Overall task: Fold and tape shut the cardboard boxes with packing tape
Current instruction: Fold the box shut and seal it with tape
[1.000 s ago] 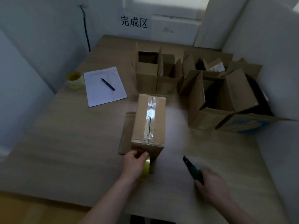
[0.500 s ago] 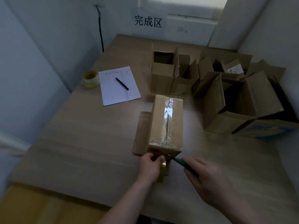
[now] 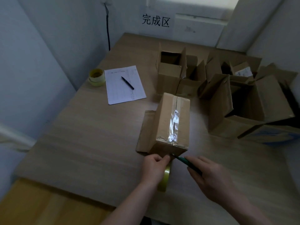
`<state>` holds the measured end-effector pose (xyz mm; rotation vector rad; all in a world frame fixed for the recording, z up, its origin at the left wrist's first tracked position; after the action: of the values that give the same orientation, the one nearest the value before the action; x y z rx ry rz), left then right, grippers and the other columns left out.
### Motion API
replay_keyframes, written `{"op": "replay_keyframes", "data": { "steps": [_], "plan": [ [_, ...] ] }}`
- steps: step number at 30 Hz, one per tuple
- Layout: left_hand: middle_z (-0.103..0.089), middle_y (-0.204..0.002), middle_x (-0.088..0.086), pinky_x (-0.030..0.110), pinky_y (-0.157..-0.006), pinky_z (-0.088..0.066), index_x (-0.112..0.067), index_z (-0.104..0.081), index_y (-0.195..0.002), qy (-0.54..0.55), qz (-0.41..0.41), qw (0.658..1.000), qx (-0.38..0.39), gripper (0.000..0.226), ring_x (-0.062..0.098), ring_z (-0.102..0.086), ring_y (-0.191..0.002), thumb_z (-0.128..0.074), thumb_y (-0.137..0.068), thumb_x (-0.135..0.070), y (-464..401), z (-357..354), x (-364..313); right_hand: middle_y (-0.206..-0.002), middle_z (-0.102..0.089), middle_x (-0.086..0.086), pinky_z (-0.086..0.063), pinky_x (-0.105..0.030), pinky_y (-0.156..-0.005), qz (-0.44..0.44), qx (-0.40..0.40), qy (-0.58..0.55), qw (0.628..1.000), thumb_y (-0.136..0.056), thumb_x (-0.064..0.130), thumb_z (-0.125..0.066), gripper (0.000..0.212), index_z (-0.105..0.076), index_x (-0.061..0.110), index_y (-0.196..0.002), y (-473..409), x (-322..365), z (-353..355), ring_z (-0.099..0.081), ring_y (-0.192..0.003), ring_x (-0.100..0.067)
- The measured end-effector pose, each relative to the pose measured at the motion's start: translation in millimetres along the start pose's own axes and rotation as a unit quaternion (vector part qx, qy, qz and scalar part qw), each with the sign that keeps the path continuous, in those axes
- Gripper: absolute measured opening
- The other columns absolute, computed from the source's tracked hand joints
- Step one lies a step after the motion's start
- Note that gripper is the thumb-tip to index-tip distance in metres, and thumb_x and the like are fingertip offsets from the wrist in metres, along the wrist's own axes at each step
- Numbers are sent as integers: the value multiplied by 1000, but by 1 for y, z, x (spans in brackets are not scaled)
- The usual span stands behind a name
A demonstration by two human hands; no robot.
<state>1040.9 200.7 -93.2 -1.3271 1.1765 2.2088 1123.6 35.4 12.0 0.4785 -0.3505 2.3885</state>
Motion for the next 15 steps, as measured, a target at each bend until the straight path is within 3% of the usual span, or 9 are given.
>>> {"op": "replay_keyframes", "data": {
  "steps": [4,7,9,11,12,14,15],
  "plan": [
    [-63,-58,-13,22,-62,-42,-28,-67,-53,-9,-18,998,63,28,2,-56,-62,-80,-76,-18,5,-1,6,-95,-62,18,-49,-26,-63,-60,-19,-45,997,-84,27,-69,35,-67,31,-119,45,-49,-14,-62,-78,-6],
    [-63,-64,-12,21,-63,-42,-28,-67,-55,-29,-30,995,92,30,5,-56,-66,-77,-77,-10,11,-2,7,-102,-62,5,-50,-32,-66,-233,6,26,972,-83,23,-76,46,-64,27,-127,86,-116,-36,-66,-84,-21],
    [-62,-67,-8,21,-63,-43,-27,-66,-56,-29,-41,994,99,31,8,-55,-67,-77,-77,-7,16,-2,3,-120,-62,-4,-50,-36,-84,-309,64,55,947,-87,26,-71,53,-56,24,-137,99,-140,-54,-62,-105,-29],
    [-63,-81,3,25,-69,-46,-27,-68,-62,-37,-61,993,97,28,14,-58,-73,-77,-77,-6,22,-1,-6,-134,-57,-8,-43,-37,-100,-313,98,101,939,-89,32,-68,54,-54,23,-140,93,-136,-61,-52,-122,-29],
    [-62,-89,7,27,-72,-47,-26,-69,-65,-37,-70,992,97,25,16,-59,-77,-77,-77,-6,24,-1,-13,-135,-56,-8,-42,-40,-101,-301,74,97,946,-87,35,-70,54,-55,22,-138,84,-127,-58,-50,-124,-29],
    [-58,-93,5,27,-69,-48,-22,-72,-69,-22,-83,991,100,19,13,-59,-75,-77,-79,-6,31,-2,-25,-124,-62,-4,-47,-41,-92,-263,-14,-26,964,-83,37,-75,56,-60,22,-134,63,-90,-43,-57,-114,-23],
    [-58,-92,2,25,-65,-48,-20,-72,-71,-6,-86,991,104,18,9,-59,-71,-76,-80,-6,35,-3,-31,-115,-65,3,-50,-35,-86,-241,-38,-134,960,-81,42,-73,58,-59,27,-135,53,-66,-38,-61,-106,-15]
  ]
}}
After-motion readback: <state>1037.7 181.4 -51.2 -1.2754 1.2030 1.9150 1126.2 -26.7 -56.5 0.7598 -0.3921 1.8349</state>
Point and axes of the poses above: each hand's wrist, its own y-axis away from the middle knuckle, its own z-axis out of the back of the hand, x = y × z, the point moved 10 cm from there along -y, towards the middle knuckle
